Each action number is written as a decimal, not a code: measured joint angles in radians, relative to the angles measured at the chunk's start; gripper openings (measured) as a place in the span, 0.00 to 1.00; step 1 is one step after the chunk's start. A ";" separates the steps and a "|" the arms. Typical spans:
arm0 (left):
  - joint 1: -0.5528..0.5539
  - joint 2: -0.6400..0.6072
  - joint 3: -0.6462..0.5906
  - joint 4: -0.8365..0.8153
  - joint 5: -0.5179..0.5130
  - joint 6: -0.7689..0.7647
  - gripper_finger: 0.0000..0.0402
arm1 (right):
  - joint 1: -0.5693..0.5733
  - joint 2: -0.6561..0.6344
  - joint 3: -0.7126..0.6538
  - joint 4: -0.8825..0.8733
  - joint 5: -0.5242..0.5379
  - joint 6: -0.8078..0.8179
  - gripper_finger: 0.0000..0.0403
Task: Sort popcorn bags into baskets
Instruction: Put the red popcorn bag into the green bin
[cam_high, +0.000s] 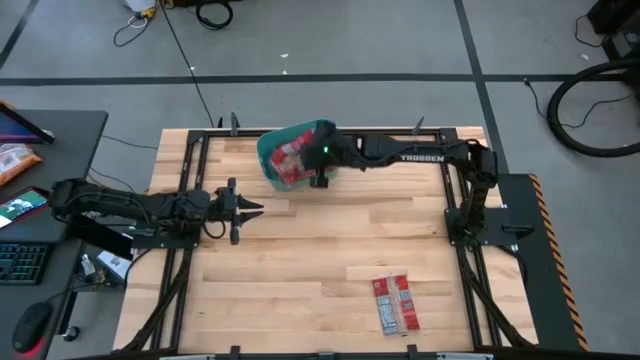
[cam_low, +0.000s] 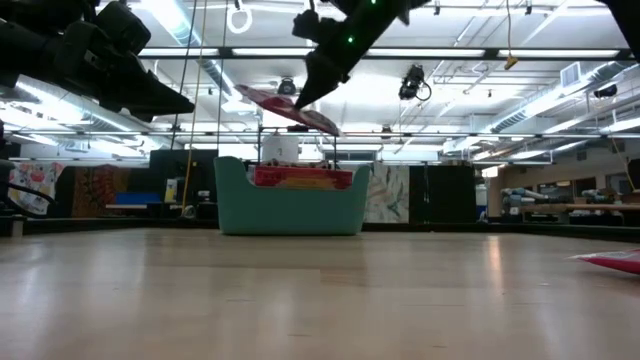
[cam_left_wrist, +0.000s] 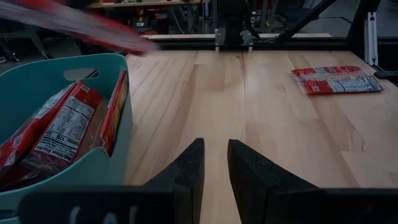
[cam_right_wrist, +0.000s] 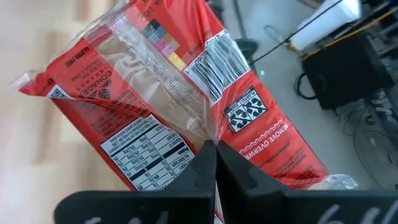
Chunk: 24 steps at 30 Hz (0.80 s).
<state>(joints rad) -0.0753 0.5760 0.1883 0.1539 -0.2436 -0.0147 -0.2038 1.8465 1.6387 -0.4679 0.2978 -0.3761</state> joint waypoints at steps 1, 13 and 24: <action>0.000 0.000 0.000 0.000 0.000 0.000 0.19 | -0.020 0.000 -0.002 0.029 -0.019 -0.001 0.02; 0.000 0.000 0.000 -0.001 0.000 0.001 0.19 | -0.203 -0.001 -0.144 0.385 -0.304 0.051 0.03; 0.000 0.000 0.000 -0.002 0.000 0.001 0.19 | -0.244 -0.001 -0.242 0.401 -0.346 0.157 0.19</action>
<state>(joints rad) -0.0750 0.5758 0.1883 0.1520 -0.2436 -0.0135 -0.4481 1.8458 1.3970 -0.0664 -0.0483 -0.2195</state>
